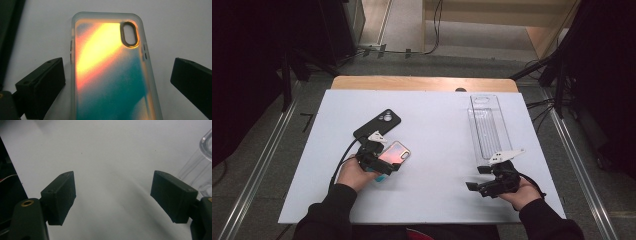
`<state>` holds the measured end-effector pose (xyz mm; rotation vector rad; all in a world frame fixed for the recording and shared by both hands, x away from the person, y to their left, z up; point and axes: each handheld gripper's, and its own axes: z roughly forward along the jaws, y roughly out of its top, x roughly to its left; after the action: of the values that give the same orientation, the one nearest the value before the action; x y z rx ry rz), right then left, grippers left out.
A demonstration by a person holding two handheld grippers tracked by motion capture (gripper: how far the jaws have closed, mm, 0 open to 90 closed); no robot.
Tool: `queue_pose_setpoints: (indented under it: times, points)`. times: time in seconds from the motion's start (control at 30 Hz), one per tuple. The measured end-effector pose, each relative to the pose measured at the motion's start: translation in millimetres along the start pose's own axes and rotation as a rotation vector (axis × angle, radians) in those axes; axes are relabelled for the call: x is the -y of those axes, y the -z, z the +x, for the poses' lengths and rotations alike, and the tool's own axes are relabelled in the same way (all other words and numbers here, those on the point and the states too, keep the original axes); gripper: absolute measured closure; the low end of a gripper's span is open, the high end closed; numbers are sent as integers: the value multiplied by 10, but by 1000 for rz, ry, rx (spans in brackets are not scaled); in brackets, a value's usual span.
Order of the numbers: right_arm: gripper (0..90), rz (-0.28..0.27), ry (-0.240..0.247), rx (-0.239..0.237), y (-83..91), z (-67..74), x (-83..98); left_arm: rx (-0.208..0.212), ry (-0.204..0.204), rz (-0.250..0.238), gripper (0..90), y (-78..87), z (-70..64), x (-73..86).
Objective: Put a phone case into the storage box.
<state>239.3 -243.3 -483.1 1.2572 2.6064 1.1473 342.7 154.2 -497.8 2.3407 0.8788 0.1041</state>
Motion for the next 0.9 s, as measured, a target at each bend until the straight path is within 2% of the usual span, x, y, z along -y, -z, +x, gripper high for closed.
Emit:
queue_pose_setpoints:
  times: [0.1,0.23,0.27,0.43,0.77,0.9]
  points:
    - [184,2,0,2,0,3,0,-48,-17,-1,2,-15,-51,12]
    - [184,4,-1,3,-2,8,-2,-139,-80,-2,69,-36,-136,48]
    - [184,3,-1,3,-4,7,-2,-146,-77,-13,77,-41,-145,60]
    - [184,5,0,3,-6,9,-2,-157,-58,-15,153,-9,-123,56]
    - [184,-1,-1,-7,-5,7,-4,-155,-44,-12,164,-7,-123,38]
    - [184,-3,-1,-8,1,7,-3,-141,-19,-4,164,12,-108,21]
